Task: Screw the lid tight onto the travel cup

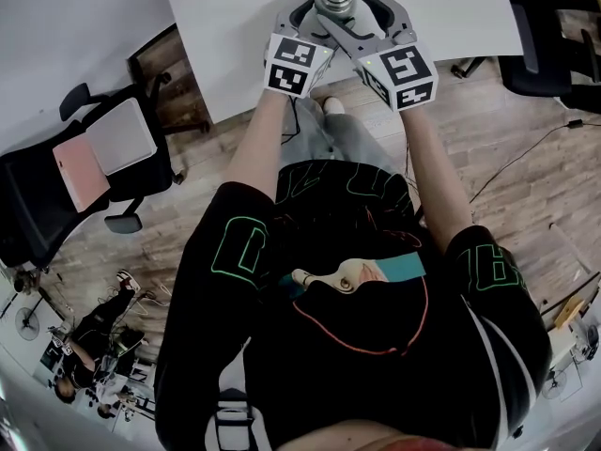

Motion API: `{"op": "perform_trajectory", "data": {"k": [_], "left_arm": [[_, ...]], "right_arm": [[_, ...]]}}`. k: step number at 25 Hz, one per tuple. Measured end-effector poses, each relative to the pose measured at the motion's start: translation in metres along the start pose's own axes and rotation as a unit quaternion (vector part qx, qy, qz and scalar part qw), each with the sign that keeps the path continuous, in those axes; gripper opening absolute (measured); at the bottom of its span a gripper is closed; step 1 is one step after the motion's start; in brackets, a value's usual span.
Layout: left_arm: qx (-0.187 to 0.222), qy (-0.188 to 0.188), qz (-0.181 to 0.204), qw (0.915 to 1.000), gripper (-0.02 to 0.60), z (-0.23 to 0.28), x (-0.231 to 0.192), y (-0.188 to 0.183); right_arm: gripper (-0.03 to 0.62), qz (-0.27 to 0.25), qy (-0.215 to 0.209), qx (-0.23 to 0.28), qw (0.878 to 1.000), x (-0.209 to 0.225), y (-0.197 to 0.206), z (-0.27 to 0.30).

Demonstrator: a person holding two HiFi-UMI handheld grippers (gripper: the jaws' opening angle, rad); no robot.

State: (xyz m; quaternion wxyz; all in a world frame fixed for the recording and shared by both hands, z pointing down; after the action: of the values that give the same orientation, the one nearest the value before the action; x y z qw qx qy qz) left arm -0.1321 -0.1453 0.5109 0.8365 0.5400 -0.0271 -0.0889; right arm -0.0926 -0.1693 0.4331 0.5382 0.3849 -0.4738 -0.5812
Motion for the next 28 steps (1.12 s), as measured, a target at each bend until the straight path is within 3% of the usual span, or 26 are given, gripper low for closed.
{"op": "perform_trajectory", "data": {"k": [4,10,13,17,22,28], "left_arm": [[0.001,-0.002,-0.004,1.0000,0.339,-0.001,-0.001,0.001],[0.001,-0.005,-0.015,0.9999,0.339,-0.001,-0.002,0.002],[0.000,-0.004,-0.018,0.9998,0.339,-0.001,-0.001,0.002],[-0.003,-0.003,-0.020,0.9998,0.339,-0.001,-0.001,0.003],[-0.001,-0.007,-0.022,0.9997,0.339,-0.001,-0.002,0.003],[0.002,-0.011,-0.024,0.9997,0.339,-0.002,-0.003,0.006]], "right_arm": [[0.310,-0.039,-0.061,-0.010,0.997,0.008,-0.006,-0.006],[0.282,-0.084,-0.175,-0.051,0.980,0.011,-0.001,-0.002],[0.281,-0.099,-0.210,-0.071,0.970,0.017,0.000,0.003],[0.224,-0.101,-0.240,-0.076,0.962,0.022,-0.001,0.006],[0.221,-0.083,-0.221,-0.050,0.971,0.022,-0.001,0.006],[0.219,-0.040,-0.117,-0.018,0.992,0.012,0.005,0.005]]}}
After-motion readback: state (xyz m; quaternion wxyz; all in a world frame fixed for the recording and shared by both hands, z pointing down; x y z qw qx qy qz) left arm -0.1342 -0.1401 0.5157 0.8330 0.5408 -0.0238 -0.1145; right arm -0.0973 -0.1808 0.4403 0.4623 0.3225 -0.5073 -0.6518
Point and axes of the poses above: the fingertips, and each gripper's own axes: z forward along the fingers, x to its right, y out of its underside, the point moved 4 cm from there along -z, backward along the fingers, and after that the axes turned 6 degrees about -y, right-handed, at the moved point
